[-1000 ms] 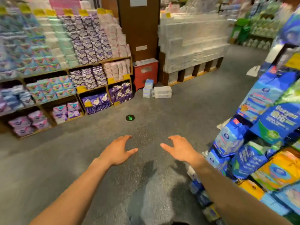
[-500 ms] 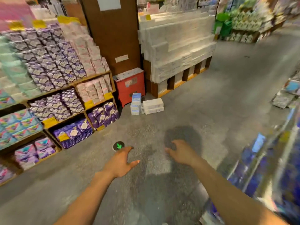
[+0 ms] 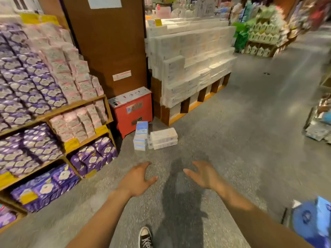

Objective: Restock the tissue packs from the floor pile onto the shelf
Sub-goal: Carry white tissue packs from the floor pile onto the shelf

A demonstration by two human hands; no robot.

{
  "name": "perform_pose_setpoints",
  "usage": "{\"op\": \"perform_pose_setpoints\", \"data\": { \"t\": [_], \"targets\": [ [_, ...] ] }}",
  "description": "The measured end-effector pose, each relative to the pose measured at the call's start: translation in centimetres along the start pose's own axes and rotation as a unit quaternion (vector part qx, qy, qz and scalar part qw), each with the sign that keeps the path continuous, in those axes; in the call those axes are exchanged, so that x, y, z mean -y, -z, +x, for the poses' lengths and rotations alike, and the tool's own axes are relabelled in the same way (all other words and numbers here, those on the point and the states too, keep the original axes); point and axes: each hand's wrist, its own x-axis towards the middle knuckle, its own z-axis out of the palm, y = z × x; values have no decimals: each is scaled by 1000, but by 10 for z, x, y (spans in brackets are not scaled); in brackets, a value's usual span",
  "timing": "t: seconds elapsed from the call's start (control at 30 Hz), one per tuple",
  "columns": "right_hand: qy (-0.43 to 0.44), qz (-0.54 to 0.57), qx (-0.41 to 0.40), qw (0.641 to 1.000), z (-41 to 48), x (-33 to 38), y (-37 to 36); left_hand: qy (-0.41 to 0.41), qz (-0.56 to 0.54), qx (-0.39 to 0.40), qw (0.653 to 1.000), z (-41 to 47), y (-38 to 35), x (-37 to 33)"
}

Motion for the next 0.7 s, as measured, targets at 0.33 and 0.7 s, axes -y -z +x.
{"op": "perform_pose_setpoints", "data": {
  "t": [0.33, 0.7],
  "targets": [
    [-109, 6, -7, 994, 244, 10, 86, -27, 35, 73, 996, 276, 99, 37],
    [-66, -15, 44, 997, 536, -21, 177, 75, 16, 74, 994, 543, 116, 60]
  ]
}}
